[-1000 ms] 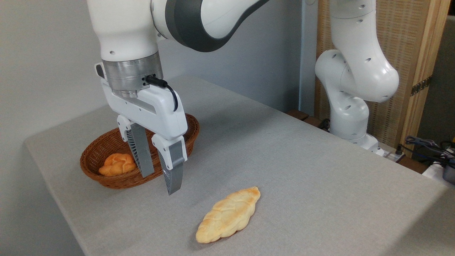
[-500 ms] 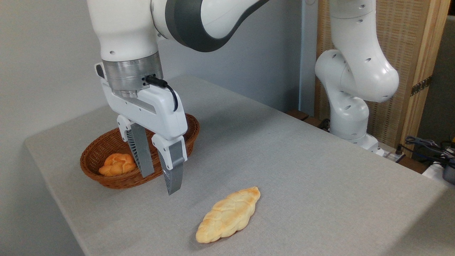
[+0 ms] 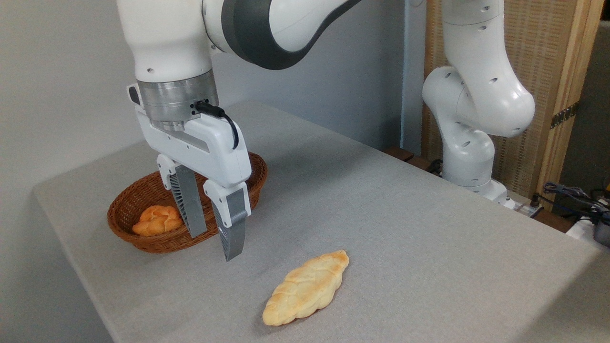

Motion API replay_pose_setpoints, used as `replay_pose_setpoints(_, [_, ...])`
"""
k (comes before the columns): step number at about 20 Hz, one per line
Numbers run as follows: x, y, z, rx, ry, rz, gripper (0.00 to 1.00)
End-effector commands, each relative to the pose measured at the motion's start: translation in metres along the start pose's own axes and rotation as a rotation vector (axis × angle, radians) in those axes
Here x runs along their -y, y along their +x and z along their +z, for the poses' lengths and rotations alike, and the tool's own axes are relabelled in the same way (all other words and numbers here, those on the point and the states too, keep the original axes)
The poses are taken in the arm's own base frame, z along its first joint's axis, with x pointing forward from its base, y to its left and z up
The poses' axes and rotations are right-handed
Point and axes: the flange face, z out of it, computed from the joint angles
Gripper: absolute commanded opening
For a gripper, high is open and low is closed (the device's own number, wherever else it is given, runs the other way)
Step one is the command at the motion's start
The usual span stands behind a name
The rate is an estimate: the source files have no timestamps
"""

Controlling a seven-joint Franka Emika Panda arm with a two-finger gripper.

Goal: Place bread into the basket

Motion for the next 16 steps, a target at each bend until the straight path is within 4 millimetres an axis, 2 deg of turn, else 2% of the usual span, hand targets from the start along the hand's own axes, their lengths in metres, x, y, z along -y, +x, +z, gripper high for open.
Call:
replay_pose_setpoints(1, [-0.0020, -0.0048, -0.0029, 0.021, 0.000, 0.009, 1.00])
replay_pose_setpoints(16, [0.0033, -0.0083, -0.0050, 0.019, 0.004, 0.007, 1.00])
